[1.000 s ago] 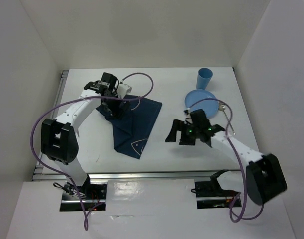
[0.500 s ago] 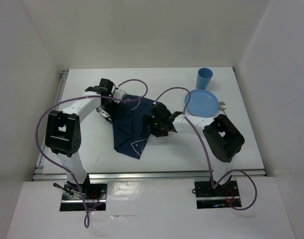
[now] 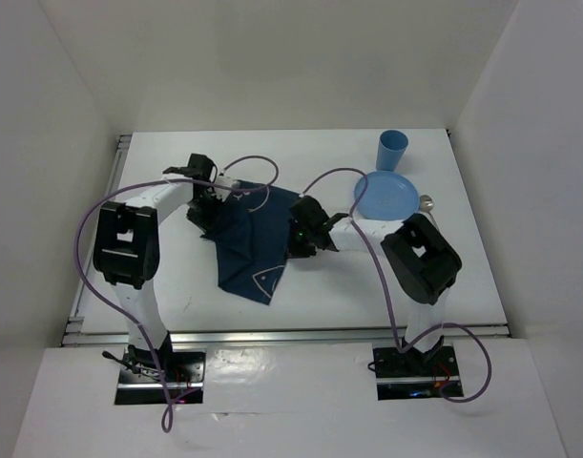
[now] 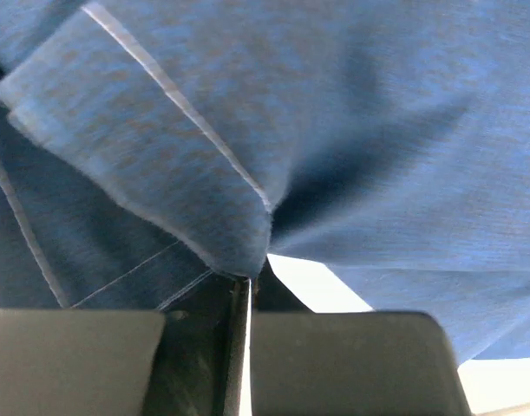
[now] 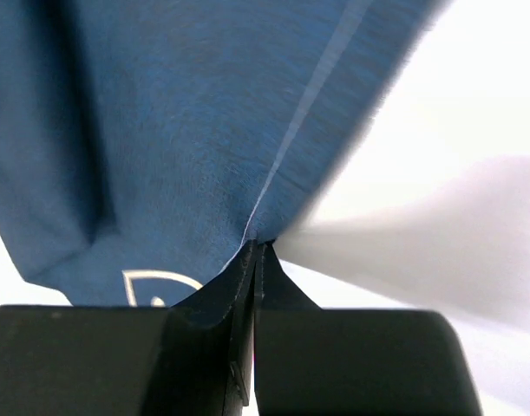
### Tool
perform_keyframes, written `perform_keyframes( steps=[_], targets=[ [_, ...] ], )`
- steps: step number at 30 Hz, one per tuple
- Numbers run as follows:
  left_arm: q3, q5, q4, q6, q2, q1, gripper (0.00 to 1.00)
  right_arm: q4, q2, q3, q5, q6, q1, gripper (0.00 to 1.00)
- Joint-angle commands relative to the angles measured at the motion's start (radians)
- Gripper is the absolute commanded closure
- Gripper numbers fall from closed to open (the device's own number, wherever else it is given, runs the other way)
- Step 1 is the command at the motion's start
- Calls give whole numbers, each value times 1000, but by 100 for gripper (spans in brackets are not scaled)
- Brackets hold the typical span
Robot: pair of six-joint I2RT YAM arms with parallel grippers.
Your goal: Set the dinner table for one person
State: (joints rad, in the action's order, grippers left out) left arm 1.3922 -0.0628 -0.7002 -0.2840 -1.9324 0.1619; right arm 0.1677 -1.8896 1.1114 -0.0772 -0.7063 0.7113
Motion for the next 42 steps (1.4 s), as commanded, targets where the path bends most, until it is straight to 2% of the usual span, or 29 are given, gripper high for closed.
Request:
perform_keyframes(
  steps=[1,5,7,11,12,13,15,16,17,18,20,21,22,24,27,34,35,38,39,41,42],
  targets=[
    [33,-38,-67,-10,51,-64,100,47,121,-77,59,-31,-102,100],
    [33,-29,-156,-50,137,-162,100,81,300,-188,114,16,-197,100],
    [33,-42,-195,-75,177,-206,100,130,384,-188,146,74,-208,100],
    [-7,-71,-289,-153,248,-216,100,158,411,-179,159,160,-217,100],
    [-34,-84,-321,-153,248,-216,96,170,411,-168,159,169,-217,100],
    [-53,-95,-332,-168,248,-207,80,170,385,-168,159,169,-226,93],
    [-111,-85,-332,-169,248,-206,59,217,365,-147,191,169,-239,91],
    [-127,-54,-332,-159,239,-206,47,231,365,-147,200,169,-239,87],
    [-139,-39,-332,-141,230,-206,43,240,365,-147,200,169,-256,80],
    [-150,-23,-341,-132,230,-206,38,240,365,-147,173,169,-278,65],
    [-171,32,-352,-107,230,-217,28,231,375,-157,117,191,-291,22],
    [-182,52,-352,-107,230,-217,26,242,376,-157,100,191,-303,15],
    [-182,85,-361,-98,243,-226,26,253,391,-169,84,191,-303,12],
    [-209,112,-349,-89,274,-226,25,283,409,-188,53,200,-285,12],
    [-245,90,-335,-89,285,-226,25,320,435,-245,53,157,-234,12],
    [-269,112,-253,-31,211,-205,25,305,411,-348,43,50,-105,26],
    [-260,112,-252,-30,199,-205,25,293,399,-348,43,39,-95,39],
    [-225,93,-252,-20,199,-196,25,308,348,-311,74,-4,-95,67],
    [-216,78,-263,-20,210,-196,25,338,348,-311,92,-24,-95,86],
    [-200,67,-263,-20,219,-196,25,366,348,-311,138,-35,-131,100],
    [-200,67,-263,-20,219,-196,25,377,363,-324,139,-35,-148,100]
  ],
)
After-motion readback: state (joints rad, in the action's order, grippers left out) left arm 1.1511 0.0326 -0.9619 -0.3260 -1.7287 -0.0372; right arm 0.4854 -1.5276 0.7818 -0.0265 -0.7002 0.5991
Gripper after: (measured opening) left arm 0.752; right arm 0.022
